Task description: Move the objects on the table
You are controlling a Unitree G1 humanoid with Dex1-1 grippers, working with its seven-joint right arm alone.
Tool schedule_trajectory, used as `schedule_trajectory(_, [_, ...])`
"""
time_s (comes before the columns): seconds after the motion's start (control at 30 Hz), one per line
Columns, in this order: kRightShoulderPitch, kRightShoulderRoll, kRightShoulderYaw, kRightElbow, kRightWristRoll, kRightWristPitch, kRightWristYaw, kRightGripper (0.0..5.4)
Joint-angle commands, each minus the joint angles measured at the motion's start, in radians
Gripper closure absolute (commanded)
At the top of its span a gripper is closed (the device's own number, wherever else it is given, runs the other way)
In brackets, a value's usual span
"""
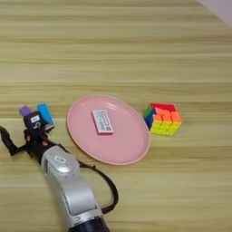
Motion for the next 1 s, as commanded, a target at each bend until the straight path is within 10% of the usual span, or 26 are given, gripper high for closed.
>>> schedule_trajectory(0.03, [0.034, 0.001, 0.012, -0.088, 0.029, 0.025, 0.012, 0.07])
schedule_trajectory(1.0, [0.23, -0.059, 0.065, -0.307, 0.044, 0.106, 0.021, 0.07])
